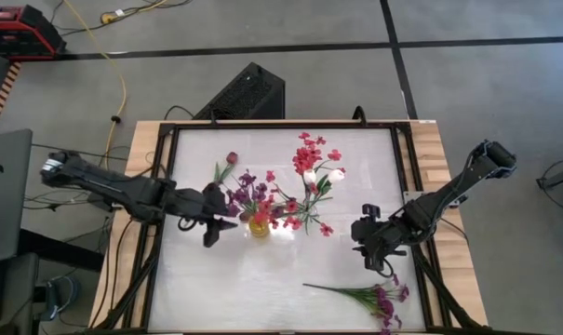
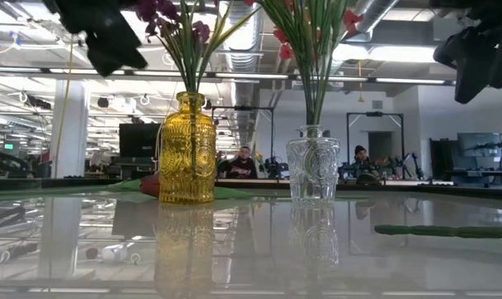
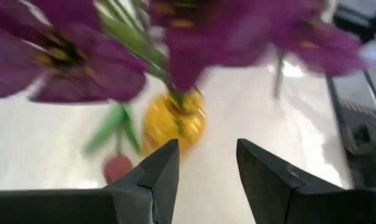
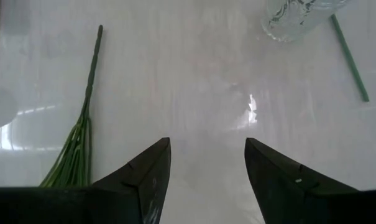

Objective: Sort flowers into vase by color
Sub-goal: Put the violet flowers into the yellow vase

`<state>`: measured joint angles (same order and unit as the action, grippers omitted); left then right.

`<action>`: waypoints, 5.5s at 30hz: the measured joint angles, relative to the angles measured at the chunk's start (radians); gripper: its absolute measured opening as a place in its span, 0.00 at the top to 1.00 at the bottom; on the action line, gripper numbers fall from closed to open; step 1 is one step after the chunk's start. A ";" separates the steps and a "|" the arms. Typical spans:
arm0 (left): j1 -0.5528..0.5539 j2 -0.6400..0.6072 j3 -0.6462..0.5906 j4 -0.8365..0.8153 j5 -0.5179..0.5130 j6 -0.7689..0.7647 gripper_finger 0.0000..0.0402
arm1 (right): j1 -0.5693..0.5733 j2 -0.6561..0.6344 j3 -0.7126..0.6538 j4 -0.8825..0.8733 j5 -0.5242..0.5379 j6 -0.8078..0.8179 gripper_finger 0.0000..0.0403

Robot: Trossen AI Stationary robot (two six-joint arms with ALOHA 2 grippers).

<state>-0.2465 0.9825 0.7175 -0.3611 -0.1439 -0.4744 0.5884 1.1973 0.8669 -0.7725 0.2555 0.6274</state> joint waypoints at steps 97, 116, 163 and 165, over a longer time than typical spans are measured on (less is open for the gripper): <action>-0.192 1.593 1.360 0.073 -0.174 0.331 0.98 | 0.043 0.000 -0.011 0.098 0.017 0.020 0.42; -0.330 1.494 1.359 -0.585 -0.378 -0.023 1.00 | 0.185 -0.009 -0.012 0.082 0.239 0.052 0.42; -0.236 1.379 1.247 -0.507 -0.040 0.182 0.98 | 0.230 -0.002 -0.090 0.184 0.240 0.054 0.42; -0.252 1.348 1.246 -0.506 -0.134 0.194 0.99 | 0.230 -0.002 -0.090 0.185 0.240 0.058 0.42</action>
<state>-0.4983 2.3300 1.9633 -0.8669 -0.2776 -0.2808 0.8181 1.1950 0.7769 -0.5877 0.4954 0.6853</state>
